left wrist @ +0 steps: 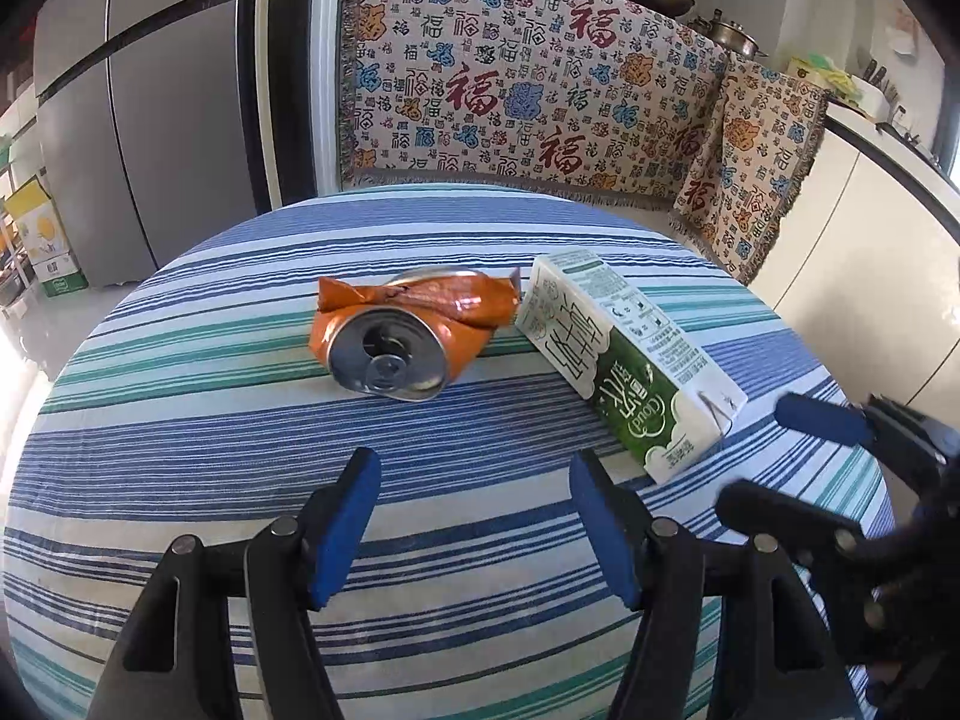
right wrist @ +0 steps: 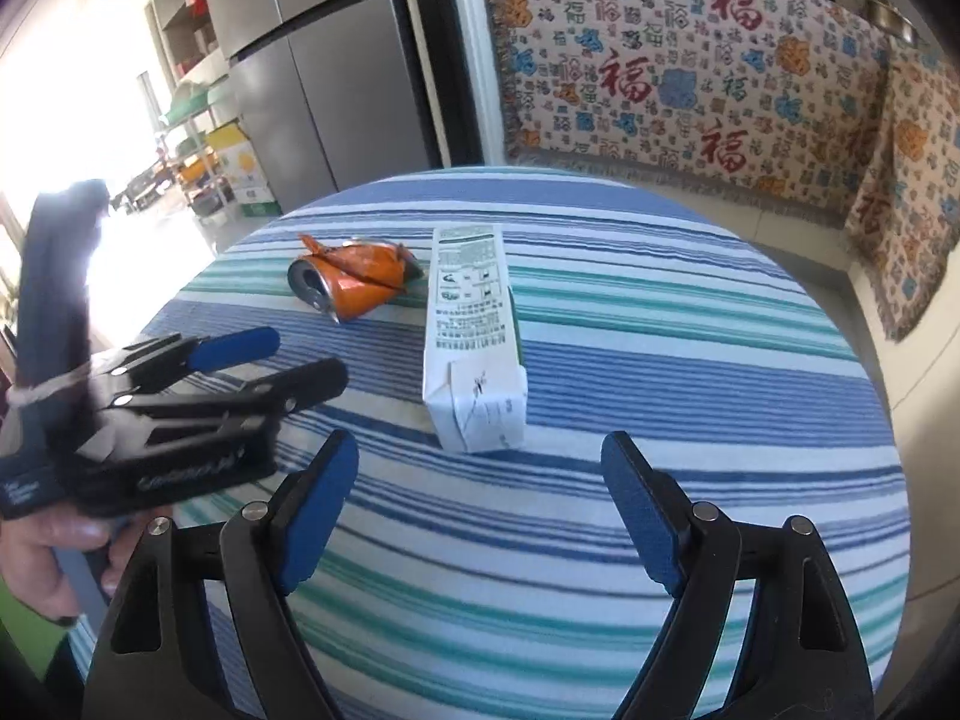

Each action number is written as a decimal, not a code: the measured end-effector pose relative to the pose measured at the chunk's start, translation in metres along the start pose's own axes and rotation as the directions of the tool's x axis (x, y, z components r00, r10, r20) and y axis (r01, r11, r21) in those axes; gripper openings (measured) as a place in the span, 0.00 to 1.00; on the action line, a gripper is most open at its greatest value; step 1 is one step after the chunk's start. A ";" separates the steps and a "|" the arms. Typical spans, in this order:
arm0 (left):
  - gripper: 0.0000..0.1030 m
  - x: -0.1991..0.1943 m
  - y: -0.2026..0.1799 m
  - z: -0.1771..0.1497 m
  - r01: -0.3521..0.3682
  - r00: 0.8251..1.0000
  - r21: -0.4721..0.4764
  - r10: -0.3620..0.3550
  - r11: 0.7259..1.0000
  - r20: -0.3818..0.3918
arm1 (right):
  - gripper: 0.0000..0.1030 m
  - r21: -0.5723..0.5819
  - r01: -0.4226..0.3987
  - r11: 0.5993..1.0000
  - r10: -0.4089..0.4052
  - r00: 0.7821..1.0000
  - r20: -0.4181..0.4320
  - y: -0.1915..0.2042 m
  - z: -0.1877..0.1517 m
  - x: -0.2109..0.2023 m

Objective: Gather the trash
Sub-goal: 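Grasp the white-green milk carton with the right gripper, then grasp the crushed orange can with the left gripper while the right gripper holds the carton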

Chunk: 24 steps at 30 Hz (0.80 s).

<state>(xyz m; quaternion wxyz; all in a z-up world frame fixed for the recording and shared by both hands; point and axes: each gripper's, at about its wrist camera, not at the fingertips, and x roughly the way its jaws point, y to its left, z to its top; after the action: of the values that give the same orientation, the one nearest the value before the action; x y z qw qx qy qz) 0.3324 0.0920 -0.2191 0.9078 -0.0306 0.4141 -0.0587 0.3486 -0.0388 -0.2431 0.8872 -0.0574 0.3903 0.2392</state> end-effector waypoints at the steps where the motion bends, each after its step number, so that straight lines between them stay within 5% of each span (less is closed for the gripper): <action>1: 0.65 -0.001 0.003 0.000 0.000 1.000 0.014 0.000 1.000 0.002 | 0.79 -0.007 0.008 1.000 -0.008 1.000 -0.010 0.001 0.003 0.008; 6: 0.65 0.006 0.033 0.003 0.002 1.000 -0.026 -0.002 1.000 0.011 | 0.76 0.010 0.014 1.000 -0.014 1.000 -0.028 0.004 0.008 0.032; 9: 0.65 0.017 0.052 0.007 0.036 0.999 -0.076 -0.036 0.996 0.001 | 0.39 0.036 0.009 0.999 -0.007 0.998 -0.055 0.002 0.008 0.038; 13: 0.65 0.023 0.052 0.014 0.085 0.996 -0.012 -0.085 0.996 -0.004 | 0.39 0.057 0.031 0.998 -0.028 0.998 -0.057 -0.003 -0.007 0.022; 18: 0.65 0.026 0.039 0.025 0.056 0.998 0.113 -0.059 0.992 0.022 | 0.39 0.084 0.055 0.995 -0.050 0.997 -0.064 -0.016 -0.027 0.001; 24: 0.65 0.047 0.035 0.047 0.061 0.998 0.124 -0.061 0.990 -0.004 | 0.39 0.075 0.065 0.995 -0.060 0.995 -0.075 -0.018 -0.035 -0.006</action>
<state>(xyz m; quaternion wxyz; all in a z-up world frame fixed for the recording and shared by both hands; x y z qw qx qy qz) 0.4016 0.1206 -0.2272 0.9058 0.0132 0.4083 -0.1123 0.3299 -0.0670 -0.2643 0.8811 -0.0438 0.4292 0.1937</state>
